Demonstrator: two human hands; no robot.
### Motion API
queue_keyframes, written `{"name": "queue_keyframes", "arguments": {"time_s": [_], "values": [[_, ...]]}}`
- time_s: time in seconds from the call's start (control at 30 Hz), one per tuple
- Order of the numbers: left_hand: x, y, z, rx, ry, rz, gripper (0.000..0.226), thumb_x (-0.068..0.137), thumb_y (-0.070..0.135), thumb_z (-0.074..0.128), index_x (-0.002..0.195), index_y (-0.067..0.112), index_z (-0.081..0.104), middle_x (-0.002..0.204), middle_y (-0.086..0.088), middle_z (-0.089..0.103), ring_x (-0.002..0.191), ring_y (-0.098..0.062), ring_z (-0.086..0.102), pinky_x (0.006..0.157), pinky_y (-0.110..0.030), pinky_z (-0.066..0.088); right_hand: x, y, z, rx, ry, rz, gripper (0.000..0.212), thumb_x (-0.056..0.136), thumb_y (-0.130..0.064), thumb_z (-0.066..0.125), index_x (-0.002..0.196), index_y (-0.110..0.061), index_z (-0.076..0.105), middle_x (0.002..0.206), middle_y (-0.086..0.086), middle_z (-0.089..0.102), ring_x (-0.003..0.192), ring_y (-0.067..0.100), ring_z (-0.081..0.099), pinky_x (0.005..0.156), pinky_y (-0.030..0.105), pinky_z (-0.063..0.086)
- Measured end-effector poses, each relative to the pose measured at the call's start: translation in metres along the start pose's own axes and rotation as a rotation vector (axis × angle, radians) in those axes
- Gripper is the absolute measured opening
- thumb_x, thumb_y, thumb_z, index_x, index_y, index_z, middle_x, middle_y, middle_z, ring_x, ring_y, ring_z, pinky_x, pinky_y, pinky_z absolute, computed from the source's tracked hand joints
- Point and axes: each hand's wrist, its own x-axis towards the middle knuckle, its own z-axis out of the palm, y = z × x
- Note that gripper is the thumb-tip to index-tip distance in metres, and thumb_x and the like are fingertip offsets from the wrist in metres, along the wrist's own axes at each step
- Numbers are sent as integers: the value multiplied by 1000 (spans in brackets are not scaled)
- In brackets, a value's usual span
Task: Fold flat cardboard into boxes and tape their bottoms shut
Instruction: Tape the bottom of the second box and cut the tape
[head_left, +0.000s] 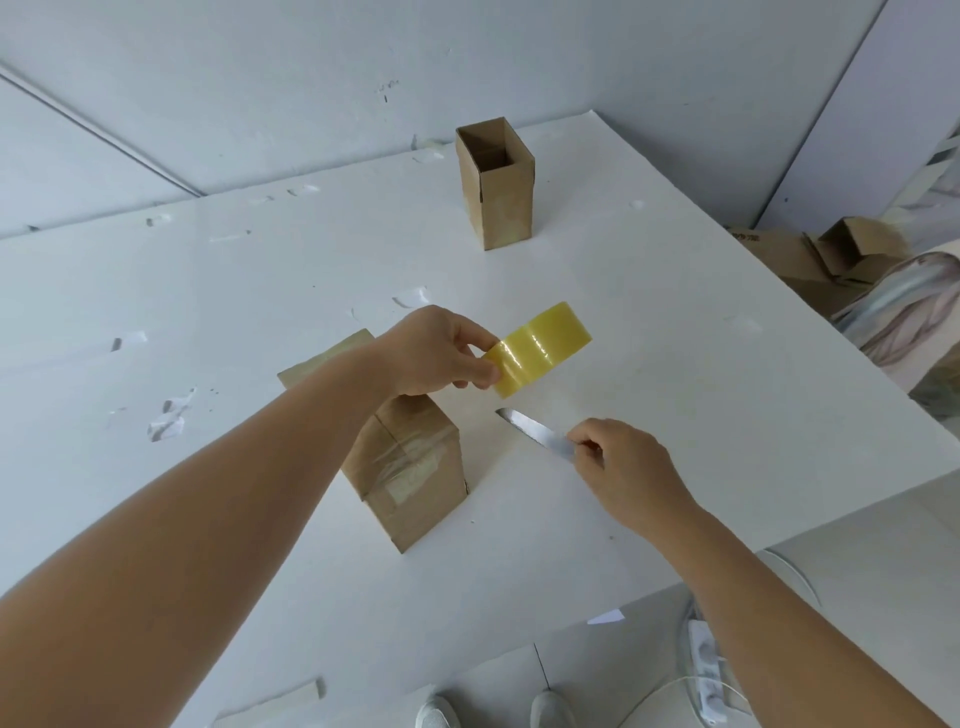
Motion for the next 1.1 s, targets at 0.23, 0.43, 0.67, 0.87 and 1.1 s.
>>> {"name": "queue_keyframes", "arguments": {"time_s": [0.23, 0.43, 0.67, 0.87, 1.1], "values": [[1, 1, 2, 24, 4, -14, 17, 78, 25, 73, 81, 41, 72, 57, 19, 64, 52, 8, 52, 64, -18, 43, -40, -23, -42, 182, 37, -113, 14, 85, -24, 60, 74, -31, 54, 70, -12, 56, 59, 8, 48, 52, 23, 38], [-2, 0, 3, 9, 41, -2, 16, 75, 29, 75, 75, 45, 72, 65, 8, 64, 59, 0, 53, 68, -21, 44, -38, -57, -52, -70, 104, -296, 40, 95, -19, 49, 130, -38, 53, 85, -4, 60, 67, 23, 55, 53, 31, 42], [-1, -1, 4, 8, 52, 21, 15, 76, 31, 75, 78, 45, 71, 64, 7, 62, 57, 2, 52, 63, -17, 42, -38, -89, -69, -383, 7, -282, 44, 95, -16, 42, 134, -37, 38, 80, -4, 46, 58, 20, 49, 48, 28, 35], [0, -3, 5, -95, 70, 32, 14, 77, 24, 75, 83, 38, 74, 58, 16, 62, 61, -1, 53, 67, -18, 43, -26, -101, -55, -629, -117, -268, 33, 87, -3, 43, 115, -20, 51, 77, -3, 36, 53, 18, 36, 42, 28, 16], [-3, -5, 1, -197, 70, 58, 16, 80, 21, 75, 83, 36, 73, 62, 12, 65, 63, -1, 54, 61, -10, 41, -4, -53, -4, -459, -203, -125, 61, 88, -3, 40, 141, -34, 31, 107, 1, 45, 85, 22, 52, 60, 31, 40]]}}
